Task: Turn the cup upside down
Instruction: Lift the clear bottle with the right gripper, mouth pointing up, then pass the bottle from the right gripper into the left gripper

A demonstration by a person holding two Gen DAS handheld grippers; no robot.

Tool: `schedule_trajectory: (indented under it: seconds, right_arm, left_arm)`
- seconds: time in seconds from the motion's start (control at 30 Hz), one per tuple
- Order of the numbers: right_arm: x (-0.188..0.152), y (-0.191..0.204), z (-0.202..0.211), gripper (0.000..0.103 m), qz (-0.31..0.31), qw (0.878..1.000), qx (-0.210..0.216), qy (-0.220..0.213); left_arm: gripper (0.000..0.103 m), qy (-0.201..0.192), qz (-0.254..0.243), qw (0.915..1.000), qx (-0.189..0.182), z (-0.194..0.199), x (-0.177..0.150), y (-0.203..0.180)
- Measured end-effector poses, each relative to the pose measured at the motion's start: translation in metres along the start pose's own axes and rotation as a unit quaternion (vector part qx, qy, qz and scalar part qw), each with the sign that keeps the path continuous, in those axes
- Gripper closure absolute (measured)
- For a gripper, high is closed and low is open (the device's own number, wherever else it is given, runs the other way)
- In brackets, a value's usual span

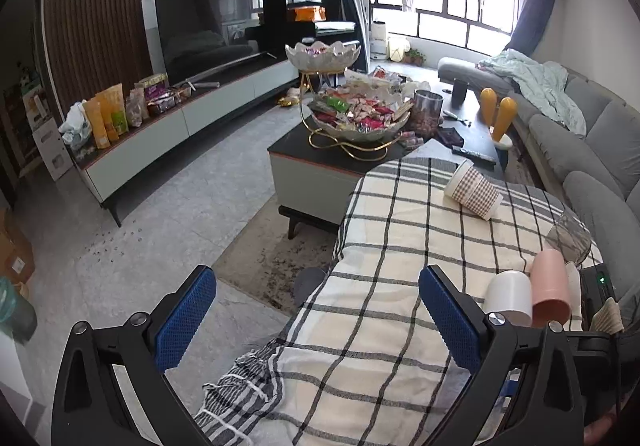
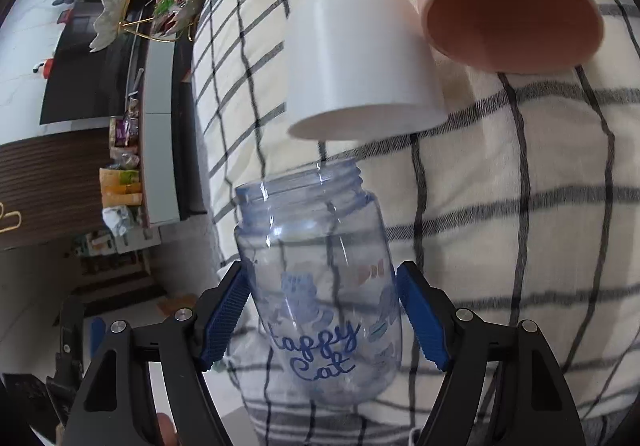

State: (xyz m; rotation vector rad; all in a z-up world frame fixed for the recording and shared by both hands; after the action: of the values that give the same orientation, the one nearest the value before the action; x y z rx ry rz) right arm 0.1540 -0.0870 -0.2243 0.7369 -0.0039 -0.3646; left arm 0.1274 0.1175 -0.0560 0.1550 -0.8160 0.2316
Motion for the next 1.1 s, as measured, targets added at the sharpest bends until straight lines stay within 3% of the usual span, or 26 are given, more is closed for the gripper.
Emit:
schedule_trajectory:
  seconds: [0.47,0.67,0.77,0.9,0.93,1.1]
  right_arm:
    - [-0.005,0.000,0.012,0.028,0.020,1.000,-0.007,-0.023]
    - [-0.014,0.002,0.038,0.028,0.033,0.998,-0.007,-0.055]
    - [-0.023,0.002,0.061,0.028,0.044,0.995,-0.012,-0.092]
    - [-0.041,-0.008,0.104,0.025,0.070,0.980,-0.052,-0.177]
    - [-0.049,-0.014,0.119,0.023,0.080,0.972,-0.072,-0.210]
    - [-0.075,-0.038,0.160,0.022,0.107,0.941,-0.132,-0.292]
  left_arm:
    - [0.000,0.014,-0.007,0.9998,-0.010,-0.007,-0.008,0.003]
    - [0.000,0.007,-0.016,0.9994,-0.029,0.008,-0.011,-0.003]
    - [0.000,0.003,-0.015,0.9985,-0.053,0.017,-0.018,-0.008]
    - [0.000,-0.022,-0.016,0.9950,-0.096,0.029,-0.037,-0.024]
    - [0.000,-0.033,-0.019,0.9941,-0.102,0.031,-0.043,-0.028]
    - [0.000,-0.088,-0.069,0.9890,-0.098,0.043,-0.073,-0.060]
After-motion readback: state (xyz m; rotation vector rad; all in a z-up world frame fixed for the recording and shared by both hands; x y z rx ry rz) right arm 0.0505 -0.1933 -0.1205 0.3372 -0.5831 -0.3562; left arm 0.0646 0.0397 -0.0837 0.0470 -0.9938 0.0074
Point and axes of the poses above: each gripper's, at about its wrist camera, not at the fingertips, and z roughly against the way its jaws point, y to its left, x to its top, the point moved 6 cm from there along -z, roughly the way its jaws point, and after that the axes turned 3 degrees about x, right-handed, at the moved point
